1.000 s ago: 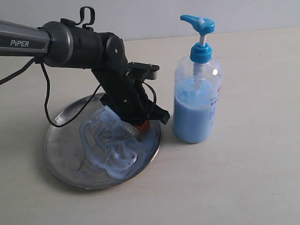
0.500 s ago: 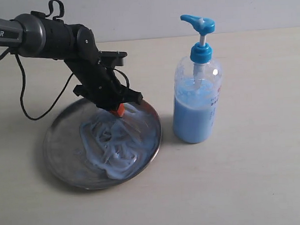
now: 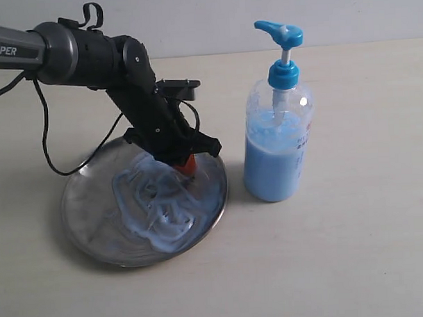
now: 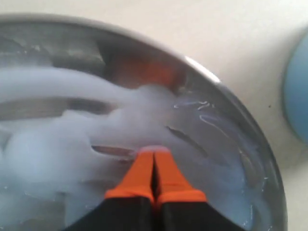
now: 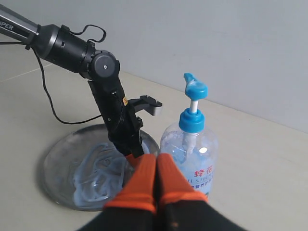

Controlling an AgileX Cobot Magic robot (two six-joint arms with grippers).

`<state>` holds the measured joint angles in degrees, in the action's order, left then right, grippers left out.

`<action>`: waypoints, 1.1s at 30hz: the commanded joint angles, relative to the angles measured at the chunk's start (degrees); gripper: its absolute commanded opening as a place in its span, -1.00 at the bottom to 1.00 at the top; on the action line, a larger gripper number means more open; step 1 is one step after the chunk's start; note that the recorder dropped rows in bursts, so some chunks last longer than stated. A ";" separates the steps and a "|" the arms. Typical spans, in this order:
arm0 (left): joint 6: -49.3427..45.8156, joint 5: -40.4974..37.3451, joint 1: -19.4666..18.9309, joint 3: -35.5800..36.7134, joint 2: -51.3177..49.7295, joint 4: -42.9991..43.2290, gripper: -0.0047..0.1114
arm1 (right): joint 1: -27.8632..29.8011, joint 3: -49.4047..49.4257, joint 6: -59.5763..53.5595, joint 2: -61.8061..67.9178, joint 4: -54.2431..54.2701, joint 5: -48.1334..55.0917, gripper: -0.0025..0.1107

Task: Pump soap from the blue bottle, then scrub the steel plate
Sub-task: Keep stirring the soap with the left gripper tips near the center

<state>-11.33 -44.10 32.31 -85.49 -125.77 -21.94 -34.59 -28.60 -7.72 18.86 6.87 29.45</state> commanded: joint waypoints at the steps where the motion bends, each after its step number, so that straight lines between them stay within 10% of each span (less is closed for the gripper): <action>1: 0.53 2.55 -1.15 0.03 2.43 1.67 -0.92 | -0.03 0.29 -0.13 -0.23 -0.26 -0.66 -0.96; 11: 6.09 3.48 -7.22 0.03 2.47 5.59 -0.92 | -0.03 0.29 -0.13 -0.23 -0.25 -0.52 -0.96; 33: 7.09 1.80 -7.35 0.03 -1.55 -0.19 -0.92 | -0.03 0.29 -0.13 -0.23 -0.38 -0.71 -0.96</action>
<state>-4.38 -41.99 24.70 -85.49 -127.06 -20.77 -34.59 -28.60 -7.72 18.86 6.75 29.45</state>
